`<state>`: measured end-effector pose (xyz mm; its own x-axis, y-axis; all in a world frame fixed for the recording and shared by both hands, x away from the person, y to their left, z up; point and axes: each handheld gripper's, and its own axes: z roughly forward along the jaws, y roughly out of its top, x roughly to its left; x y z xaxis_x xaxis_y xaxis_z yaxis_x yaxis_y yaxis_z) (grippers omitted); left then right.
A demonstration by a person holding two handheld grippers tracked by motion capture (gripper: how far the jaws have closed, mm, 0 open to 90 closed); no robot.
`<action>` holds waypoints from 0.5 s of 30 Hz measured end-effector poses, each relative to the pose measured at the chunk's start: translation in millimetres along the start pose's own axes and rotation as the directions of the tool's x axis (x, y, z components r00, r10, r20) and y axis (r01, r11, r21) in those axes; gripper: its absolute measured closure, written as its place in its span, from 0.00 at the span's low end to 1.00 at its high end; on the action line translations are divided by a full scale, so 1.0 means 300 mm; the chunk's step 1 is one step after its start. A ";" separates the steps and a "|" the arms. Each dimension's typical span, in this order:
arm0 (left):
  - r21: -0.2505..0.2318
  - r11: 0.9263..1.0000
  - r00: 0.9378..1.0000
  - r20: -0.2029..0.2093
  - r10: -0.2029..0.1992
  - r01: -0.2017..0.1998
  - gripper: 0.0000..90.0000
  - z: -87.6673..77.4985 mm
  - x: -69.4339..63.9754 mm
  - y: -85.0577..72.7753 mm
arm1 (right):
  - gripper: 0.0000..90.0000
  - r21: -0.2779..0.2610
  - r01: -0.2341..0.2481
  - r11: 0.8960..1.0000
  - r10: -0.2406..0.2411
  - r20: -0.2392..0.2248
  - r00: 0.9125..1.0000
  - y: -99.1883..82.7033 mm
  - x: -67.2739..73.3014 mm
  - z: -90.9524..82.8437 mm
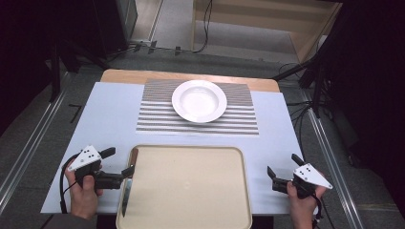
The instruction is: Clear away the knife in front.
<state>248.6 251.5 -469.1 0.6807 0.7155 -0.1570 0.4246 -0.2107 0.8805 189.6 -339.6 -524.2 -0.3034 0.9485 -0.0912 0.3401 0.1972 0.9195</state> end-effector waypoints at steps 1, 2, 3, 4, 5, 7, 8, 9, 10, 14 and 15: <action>-0.007 1.000 1.000 -0.003 -0.006 0.006 0.00 -0.005 0.007 -0.001 | 0.00 0.001 -0.002 1.000 0.002 0.001 1.000 0.000 0.000 0.000; -0.013 1.000 1.000 -0.006 -0.011 0.011 0.00 -0.010 0.013 -0.002 | 0.00 0.000 -0.002 1.000 0.002 0.001 1.000 0.000 0.000 0.000; -0.016 1.000 1.000 -0.008 -0.013 0.013 0.00 -0.014 0.018 -0.003 | 0.00 0.000 -0.003 1.000 0.003 0.000 1.000 0.000 0.000 0.000; -0.020 1.000 1.000 -0.017 -0.016 0.016 0.00 -0.021 0.027 -0.005 | 0.00 0.000 -0.003 1.000 0.003 0.000 1.000 0.000 0.000 0.000; -0.023 1.000 0.999 -0.024 -0.021 0.021 0.00 -0.027 0.034 -0.006 | 0.00 0.000 -0.003 1.000 0.003 0.000 1.000 0.000 0.000 0.000; -0.031 0.999 0.999 -0.034 -0.032 0.031 0.00 -0.037 0.048 -0.010 | 0.00 -0.001 -0.002 1.000 0.002 0.000 1.000 0.000 -0.001 -0.001; -0.034 0.999 0.999 -0.040 -0.037 0.036 0.00 -0.042 0.055 -0.011 | 0.00 -0.003 -0.001 1.000 0.001 0.000 1.000 0.000 -0.002 -0.001; -0.035 0.999 0.998 -0.046 -0.040 0.038 0.00 -0.047 0.062 -0.012 | 0.00 -0.002 -0.004 1.000 0.004 -0.001 1.000 0.000 -0.002 -0.001; -0.041 0.998 0.998 -0.052 -0.044 0.042 0.00 -0.052 0.068 -0.015 | 0.00 -0.002 -0.002 1.000 0.002 -0.001 1.000 0.000 -0.002 -0.001; -0.050 0.997 0.996 -0.067 -0.062 0.058 0.00 -0.070 0.091 -0.025 | 0.00 -0.004 -0.002 1.000 0.002 -0.001 1.000 -0.001 -0.002 -0.001; -0.051 0.997 0.995 -0.073 -0.063 0.060 0.00 -0.074 0.097 -0.027 | 0.00 -0.005 -0.005 1.000 0.005 -0.002 1.000 0.000 -0.003 -0.001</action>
<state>251.6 288.8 -471.0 0.6074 0.7738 -0.1796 0.4333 -0.1332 0.8914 189.4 -340.5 -524.0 -0.3036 0.9489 -0.0862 0.3371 0.1916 0.9218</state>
